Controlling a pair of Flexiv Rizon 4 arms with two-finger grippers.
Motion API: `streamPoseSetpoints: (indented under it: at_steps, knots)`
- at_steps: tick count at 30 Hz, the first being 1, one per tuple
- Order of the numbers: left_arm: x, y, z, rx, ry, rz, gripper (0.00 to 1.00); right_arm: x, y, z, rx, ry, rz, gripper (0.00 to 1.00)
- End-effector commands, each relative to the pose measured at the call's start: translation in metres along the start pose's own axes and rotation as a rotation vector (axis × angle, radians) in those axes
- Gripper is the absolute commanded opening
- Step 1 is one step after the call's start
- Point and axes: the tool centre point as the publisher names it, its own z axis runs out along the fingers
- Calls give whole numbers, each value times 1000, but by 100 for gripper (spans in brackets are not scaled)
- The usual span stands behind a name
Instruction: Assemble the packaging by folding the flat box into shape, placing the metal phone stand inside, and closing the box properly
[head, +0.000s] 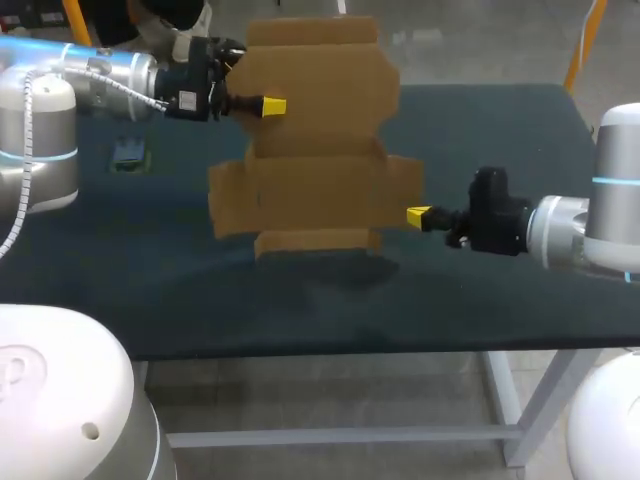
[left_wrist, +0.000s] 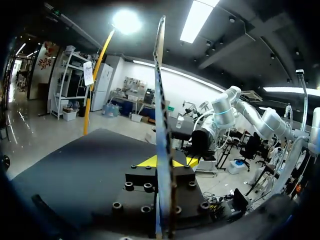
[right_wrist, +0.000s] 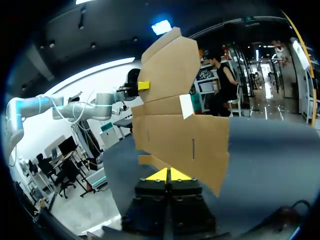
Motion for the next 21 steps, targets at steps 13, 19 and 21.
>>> streamPoseSetpoints:
  at_steps: [13,19,21]
  knots:
    - [-27,15,-8,14,93,-19,0,6,-4,18,6,-19,19,0]
    - [-28,18,-7,11,104,-8,0,11,-15,36,3,-11,26,0]
    - [-27,19,-6,7,107,0,0,13,-19,43,1,-14,26,0]
